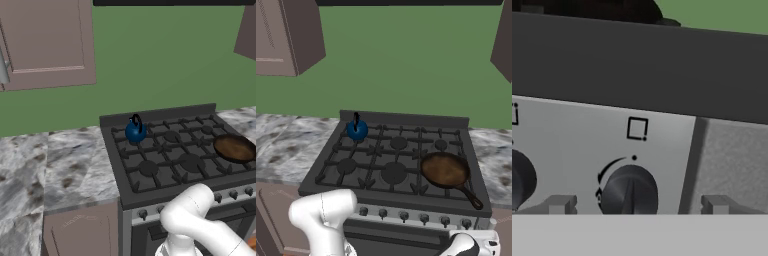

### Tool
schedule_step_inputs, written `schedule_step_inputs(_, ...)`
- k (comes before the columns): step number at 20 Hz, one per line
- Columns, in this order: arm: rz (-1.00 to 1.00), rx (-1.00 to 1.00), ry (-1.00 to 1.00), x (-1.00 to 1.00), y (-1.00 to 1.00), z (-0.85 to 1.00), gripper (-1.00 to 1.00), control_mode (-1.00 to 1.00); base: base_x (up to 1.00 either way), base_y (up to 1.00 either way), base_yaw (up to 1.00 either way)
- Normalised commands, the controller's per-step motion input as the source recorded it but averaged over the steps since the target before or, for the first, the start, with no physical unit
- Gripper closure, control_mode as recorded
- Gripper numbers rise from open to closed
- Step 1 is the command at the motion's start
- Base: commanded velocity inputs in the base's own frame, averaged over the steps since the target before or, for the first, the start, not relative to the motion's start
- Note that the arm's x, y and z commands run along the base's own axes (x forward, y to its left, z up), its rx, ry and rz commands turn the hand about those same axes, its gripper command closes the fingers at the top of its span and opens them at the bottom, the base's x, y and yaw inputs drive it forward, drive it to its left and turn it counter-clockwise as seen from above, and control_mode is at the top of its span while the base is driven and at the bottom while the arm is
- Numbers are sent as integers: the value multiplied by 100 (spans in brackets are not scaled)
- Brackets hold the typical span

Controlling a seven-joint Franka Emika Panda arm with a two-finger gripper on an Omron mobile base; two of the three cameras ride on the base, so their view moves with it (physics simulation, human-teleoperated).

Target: Pick the pan from the cabinet and place it on the stove. Then turn on the stove burner for the pan.

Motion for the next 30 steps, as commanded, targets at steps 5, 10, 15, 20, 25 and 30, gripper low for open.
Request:
schedule_step_inputs(5,0,0,-5,-14,0,0,-100,-100,0,0,0)
schedule_step_inputs(10,0,0,-4,-15,1,-1,-100,-100,0,0,0)
schedule_step_inputs(15,0,0,-1,-2,9,-1,-100,-100,0,0,0)
schedule_step_inputs(20,0,0,0,1,14,0,-100,-100,0,0,0)
schedule_step_inputs(25,0,0,0,9,7,0,-100,-100,0,0,0)
schedule_step_inputs(30,0,0,0,11,2,0,-100,-100,0,0,0)
